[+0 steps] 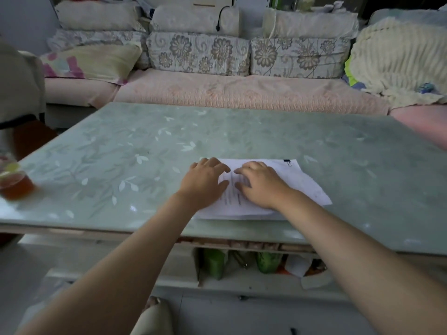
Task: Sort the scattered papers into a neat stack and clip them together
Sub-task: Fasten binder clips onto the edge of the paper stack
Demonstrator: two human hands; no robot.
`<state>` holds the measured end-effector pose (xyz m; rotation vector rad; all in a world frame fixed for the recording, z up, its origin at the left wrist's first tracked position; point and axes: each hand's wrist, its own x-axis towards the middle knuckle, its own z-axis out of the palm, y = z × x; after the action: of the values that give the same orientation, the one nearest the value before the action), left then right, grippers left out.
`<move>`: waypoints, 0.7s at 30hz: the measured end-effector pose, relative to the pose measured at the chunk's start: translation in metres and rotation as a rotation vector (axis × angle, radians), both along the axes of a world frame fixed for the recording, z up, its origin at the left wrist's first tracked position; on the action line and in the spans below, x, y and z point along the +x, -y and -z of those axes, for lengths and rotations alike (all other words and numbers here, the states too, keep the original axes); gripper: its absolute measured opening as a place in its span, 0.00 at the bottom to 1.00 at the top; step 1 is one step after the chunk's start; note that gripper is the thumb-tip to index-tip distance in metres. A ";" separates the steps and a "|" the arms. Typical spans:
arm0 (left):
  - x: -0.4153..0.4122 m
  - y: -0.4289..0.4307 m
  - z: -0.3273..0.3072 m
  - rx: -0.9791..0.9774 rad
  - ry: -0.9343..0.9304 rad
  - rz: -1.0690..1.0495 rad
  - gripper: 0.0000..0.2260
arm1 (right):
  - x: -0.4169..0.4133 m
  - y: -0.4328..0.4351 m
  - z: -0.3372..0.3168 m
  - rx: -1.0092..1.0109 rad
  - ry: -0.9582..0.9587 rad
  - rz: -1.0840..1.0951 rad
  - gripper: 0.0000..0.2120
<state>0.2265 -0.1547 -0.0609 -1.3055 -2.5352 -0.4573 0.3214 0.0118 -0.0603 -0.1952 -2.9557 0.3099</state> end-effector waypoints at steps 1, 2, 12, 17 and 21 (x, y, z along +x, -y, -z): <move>0.011 0.005 0.001 0.067 -0.015 0.030 0.13 | 0.009 0.006 -0.001 -0.019 -0.059 -0.012 0.19; 0.023 0.011 0.002 0.125 -0.020 0.056 0.10 | 0.020 0.013 -0.003 -0.065 -0.126 -0.028 0.15; 0.150 0.031 0.048 0.069 0.047 0.337 0.08 | 0.165 0.050 0.039 -0.282 0.118 0.018 0.07; 0.186 0.006 0.094 -0.183 0.132 0.437 0.09 | 0.205 0.017 0.109 -0.368 0.392 0.198 0.06; 0.189 -0.022 0.154 -0.279 0.372 0.285 0.12 | 0.214 -0.012 0.161 -0.446 0.492 0.271 0.10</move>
<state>0.4151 -0.1327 -0.2149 -1.8523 -2.7991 -0.4484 0.5359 0.0235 -0.2210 -0.8261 -3.2140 1.0074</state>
